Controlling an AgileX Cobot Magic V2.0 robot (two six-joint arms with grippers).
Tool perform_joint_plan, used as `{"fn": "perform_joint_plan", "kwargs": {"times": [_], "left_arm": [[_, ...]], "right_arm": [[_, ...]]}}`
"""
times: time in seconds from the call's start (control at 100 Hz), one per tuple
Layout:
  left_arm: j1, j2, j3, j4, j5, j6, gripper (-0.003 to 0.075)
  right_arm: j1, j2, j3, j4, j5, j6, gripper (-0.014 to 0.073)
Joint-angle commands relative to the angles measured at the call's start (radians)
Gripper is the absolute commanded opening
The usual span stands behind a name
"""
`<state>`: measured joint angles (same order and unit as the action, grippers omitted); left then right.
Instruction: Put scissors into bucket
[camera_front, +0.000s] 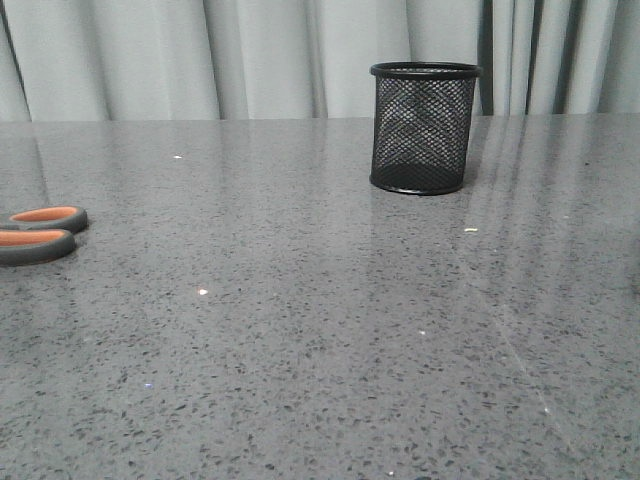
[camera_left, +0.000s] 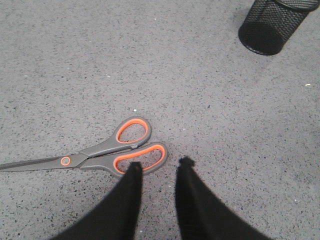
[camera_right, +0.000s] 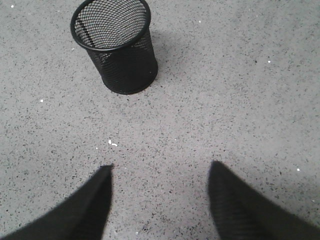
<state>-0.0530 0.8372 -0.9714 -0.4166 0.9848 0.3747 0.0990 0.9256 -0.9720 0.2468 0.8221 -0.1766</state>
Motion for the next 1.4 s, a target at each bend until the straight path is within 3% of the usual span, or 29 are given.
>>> {"fn": "perform_joint_plan", "kwargs": {"times": [0.0,0.1,0.28,0.46,0.6,0.77,0.929,1.089,1.389], "left_arm": [[0.0,0.017,-0.033,-0.042,-0.033,0.017,0.0311],[0.0,0.047,-0.044,-0.042,0.006,0.076,0.037],[0.0,0.176,-0.115,-0.025,0.125,0.18,0.037],[0.0,0.363,-0.248,0.084,0.294,0.296,0.037],[0.0,0.482,-0.313,0.14,0.292,0.382,0.037],[-0.011,0.554,-0.325,0.14,0.292,0.75,0.037],[-0.045,0.567,-0.325,0.187,0.292,0.982,0.037],[-0.078,0.598,-0.325,0.299,0.292,1.005,0.037],[-0.08,0.668,-0.325,0.284,0.29,1.162,0.037]], "right_arm": [[-0.006,-0.005,-0.037,0.013,-0.053,-0.018,0.0477],[-0.006,-0.005,-0.037,0.016,-0.053,-0.02,0.0477],[-0.006,-0.005,-0.037,0.015,-0.059,-0.02,0.0477],[-0.004,-0.005,-0.037,0.015,-0.059,-0.02,0.0477],[-0.004,-0.005,-0.037,0.017,-0.059,-0.02,0.0477],[-0.002,-0.005,-0.037,0.017,-0.059,-0.02,0.0477],[0.008,-0.005,-0.037,0.017,-0.059,-0.022,0.0477],[0.041,-0.005,-0.037,0.017,-0.059,-0.035,0.0477],[0.046,-0.005,-0.037,0.017,-0.059,-0.039,0.0477]]}}
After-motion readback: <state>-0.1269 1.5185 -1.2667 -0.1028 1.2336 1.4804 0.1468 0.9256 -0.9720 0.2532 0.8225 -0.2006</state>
